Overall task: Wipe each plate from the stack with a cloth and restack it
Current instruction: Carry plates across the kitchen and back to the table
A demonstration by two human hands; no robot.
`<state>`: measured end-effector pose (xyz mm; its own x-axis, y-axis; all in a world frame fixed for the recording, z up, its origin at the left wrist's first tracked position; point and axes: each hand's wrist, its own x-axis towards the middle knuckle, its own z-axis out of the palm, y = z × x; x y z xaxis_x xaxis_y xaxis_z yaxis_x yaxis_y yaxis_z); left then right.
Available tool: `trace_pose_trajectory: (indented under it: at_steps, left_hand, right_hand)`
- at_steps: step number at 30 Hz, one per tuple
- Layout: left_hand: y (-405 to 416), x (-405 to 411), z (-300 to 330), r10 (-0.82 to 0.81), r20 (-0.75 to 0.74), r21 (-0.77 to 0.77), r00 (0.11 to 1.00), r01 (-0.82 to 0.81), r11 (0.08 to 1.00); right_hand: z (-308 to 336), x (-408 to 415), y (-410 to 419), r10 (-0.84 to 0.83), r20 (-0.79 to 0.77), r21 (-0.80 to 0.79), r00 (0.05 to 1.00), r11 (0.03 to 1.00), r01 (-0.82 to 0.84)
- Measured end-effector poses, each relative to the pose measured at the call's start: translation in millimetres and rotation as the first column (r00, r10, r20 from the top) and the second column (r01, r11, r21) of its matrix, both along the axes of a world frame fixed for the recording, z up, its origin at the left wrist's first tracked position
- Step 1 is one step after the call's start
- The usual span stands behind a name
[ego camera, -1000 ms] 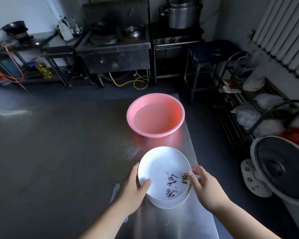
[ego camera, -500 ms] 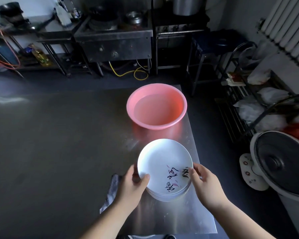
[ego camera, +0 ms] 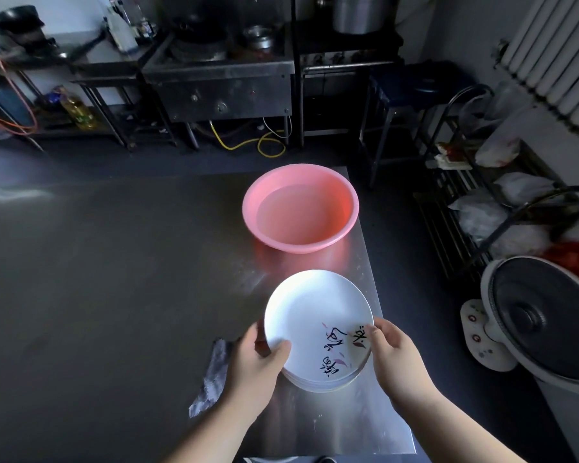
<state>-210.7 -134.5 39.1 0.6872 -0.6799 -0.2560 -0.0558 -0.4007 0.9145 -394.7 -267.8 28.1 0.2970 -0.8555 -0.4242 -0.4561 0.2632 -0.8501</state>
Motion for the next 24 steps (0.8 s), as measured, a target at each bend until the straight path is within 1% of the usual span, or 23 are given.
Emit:
trace_pose_trajectory:
  at_steps: [2, 5, 8, 12, 15, 20, 22, 24]
  left_hand:
    - [-1.3, -2.0, 6.9, -0.012, 0.005, -0.003, 1.0, 0.012, 1.0]
    - [-1.2, -3.9, 4.0, 0.003, -0.03, -0.011, 1.0, -0.003, 1.0]
    - [-2.5, -4.7, 5.1, 0.016, -0.021, -0.012, 1.0, -0.016, 1.0]
    - [-0.8, -3.7, 4.8, 0.009, -0.065, -0.011, 0.998, -0.009, 1.0]
    - [-1.1, -0.6, -2.1, 0.019, -0.125, 0.005, 0.992, -0.019, 1.0]
    - [-2.9, 0.0, 2.0, -0.004, -0.149, -0.018, 0.989, 0.002, 1.0]
    - [-2.7, -0.7, 1.0, -0.005, -0.186, -0.032, 0.982, -0.001, 0.999]
    - [-2.7, -1.0, -3.9, 0.005, -0.263, -0.042, 0.965, -0.016, 0.999]
  right_hand:
    - [6.2, 2.6, 0.5, 0.001, 0.032, -0.011, 0.999, 1.0, 0.0]
    - [9.4, 6.7, 0.4, 0.005, 0.012, -0.022, 1.0, 1.0, -0.005]
    - [7.9, 5.3, 0.6, 0.02, -0.014, -0.032, 1.0, 0.999, -0.02]
    - [11.9, -0.5, 2.7, 0.025, -0.006, -0.015, 1.0, 1.0, -0.025]
    - [15.4, -1.1, 5.4, 0.034, 0.019, 0.011, 0.999, 0.999, -0.034]
    - [19.0, -1.3, 8.7, 0.026, 0.036, 0.018, 0.999, 0.999, -0.026]
    - [20.7, -1.4, 10.2, 0.02, 0.04, 0.018, 0.999, 1.0, -0.02]
    - [23.8, -1.4, 10.7, 0.02, 0.039, 0.003, 0.999, 1.0, -0.02]
